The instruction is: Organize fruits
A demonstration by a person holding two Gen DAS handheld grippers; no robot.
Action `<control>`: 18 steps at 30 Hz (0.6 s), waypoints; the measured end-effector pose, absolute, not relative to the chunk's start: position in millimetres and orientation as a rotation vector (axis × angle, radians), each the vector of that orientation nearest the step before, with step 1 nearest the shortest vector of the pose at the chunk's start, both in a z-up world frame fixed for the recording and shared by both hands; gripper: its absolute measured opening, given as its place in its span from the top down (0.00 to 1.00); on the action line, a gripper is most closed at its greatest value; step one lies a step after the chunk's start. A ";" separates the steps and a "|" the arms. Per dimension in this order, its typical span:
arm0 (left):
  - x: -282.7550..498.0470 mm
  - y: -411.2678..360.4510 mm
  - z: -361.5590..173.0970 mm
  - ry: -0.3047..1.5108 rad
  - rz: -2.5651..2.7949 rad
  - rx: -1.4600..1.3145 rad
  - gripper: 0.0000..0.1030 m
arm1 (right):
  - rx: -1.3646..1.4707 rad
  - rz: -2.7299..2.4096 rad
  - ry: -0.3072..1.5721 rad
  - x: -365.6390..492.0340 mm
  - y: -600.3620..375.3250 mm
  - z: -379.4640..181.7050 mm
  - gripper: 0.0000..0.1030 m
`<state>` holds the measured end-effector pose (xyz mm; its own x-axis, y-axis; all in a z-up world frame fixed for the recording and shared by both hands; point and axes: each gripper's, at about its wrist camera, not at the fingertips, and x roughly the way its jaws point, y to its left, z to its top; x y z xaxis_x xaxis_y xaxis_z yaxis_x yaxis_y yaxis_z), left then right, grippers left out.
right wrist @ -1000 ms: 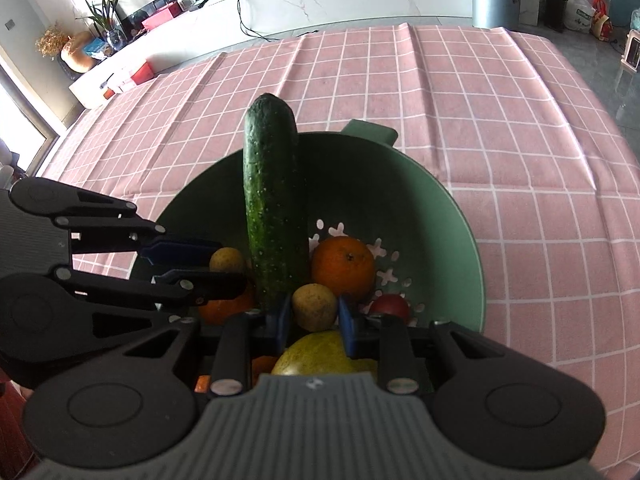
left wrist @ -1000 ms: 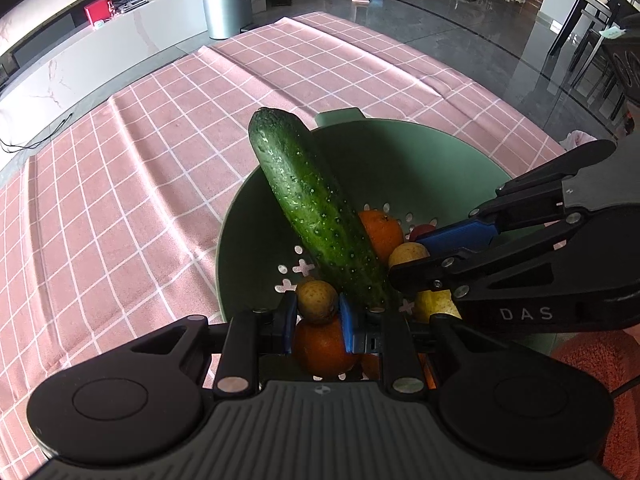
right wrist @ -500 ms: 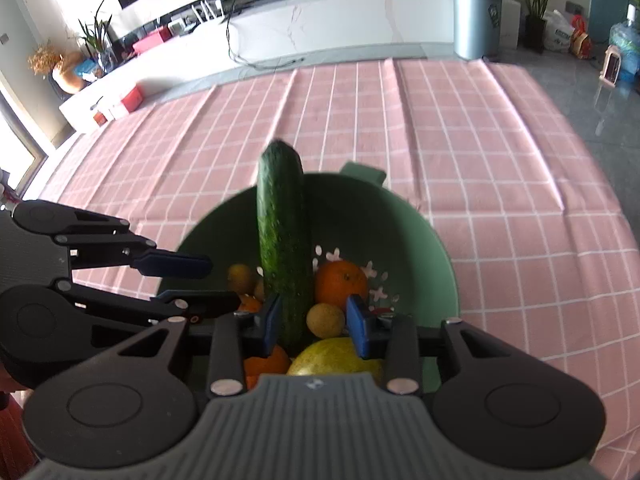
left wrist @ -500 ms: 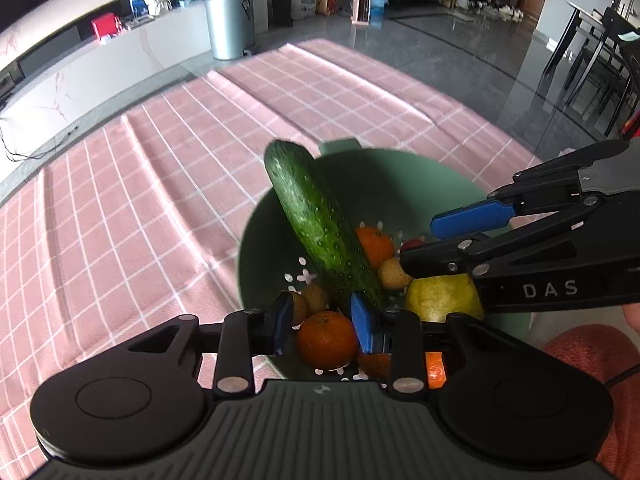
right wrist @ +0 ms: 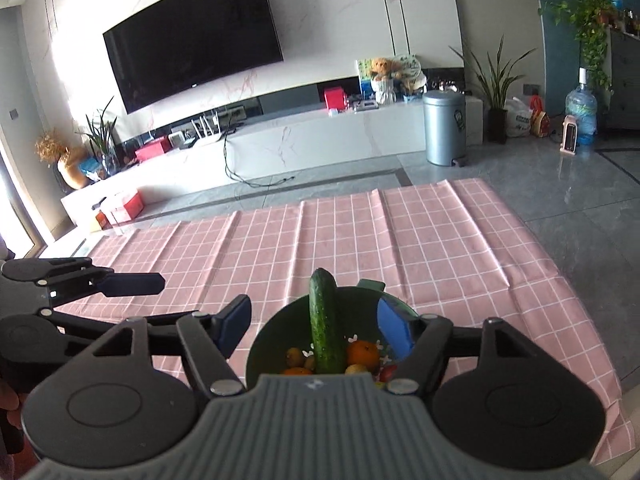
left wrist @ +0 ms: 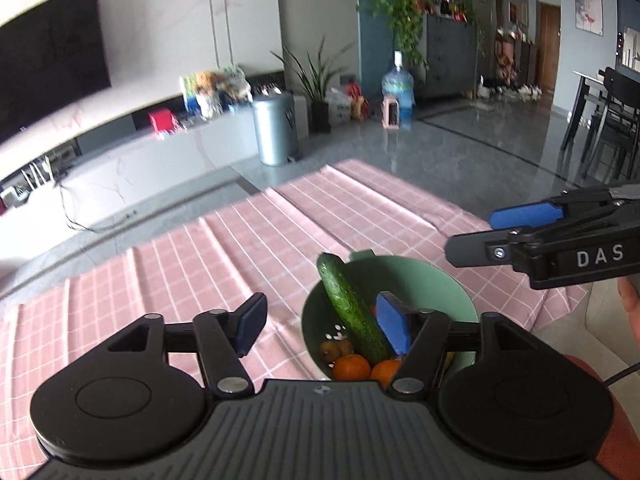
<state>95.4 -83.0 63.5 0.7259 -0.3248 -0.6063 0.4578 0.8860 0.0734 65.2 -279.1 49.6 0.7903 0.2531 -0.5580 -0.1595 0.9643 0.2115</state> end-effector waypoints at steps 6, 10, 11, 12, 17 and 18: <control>60.6 -74.0 65.0 0.520 -0.279 0.261 0.13 | 0.115 0.163 0.523 8.3 -258.7 47.2 0.29; 45.1 -69.5 55.8 0.506 -0.216 0.291 0.12 | 0.076 0.134 0.490 -22.6 -243.7 35.1 0.28; 41.2 -68.0 52.7 0.505 -0.202 0.287 0.12 | 0.069 0.131 0.484 -28.8 -240.6 32.1 0.28; 36.8 -66.6 49.9 0.505 -0.189 0.281 0.12 | 0.061 0.127 0.478 -34.5 -237.2 28.9 0.27; 27.1 -60.7 30.4 0.551 -0.166 0.225 0.12 | 0.029 0.084 0.461 -48.1 -224.2 11.4 0.26; 27.8 -61.4 25.6 0.567 -0.169 0.221 0.12 | 0.030 0.086 0.464 -48.6 -223.3 8.2 0.26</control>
<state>27.8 -61.4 25.6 0.8310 -0.0971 -0.5478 0.2180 0.9627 0.1601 -48.6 -223.3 8.2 0.8907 0.0896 -0.4457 -0.0758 0.9959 0.0488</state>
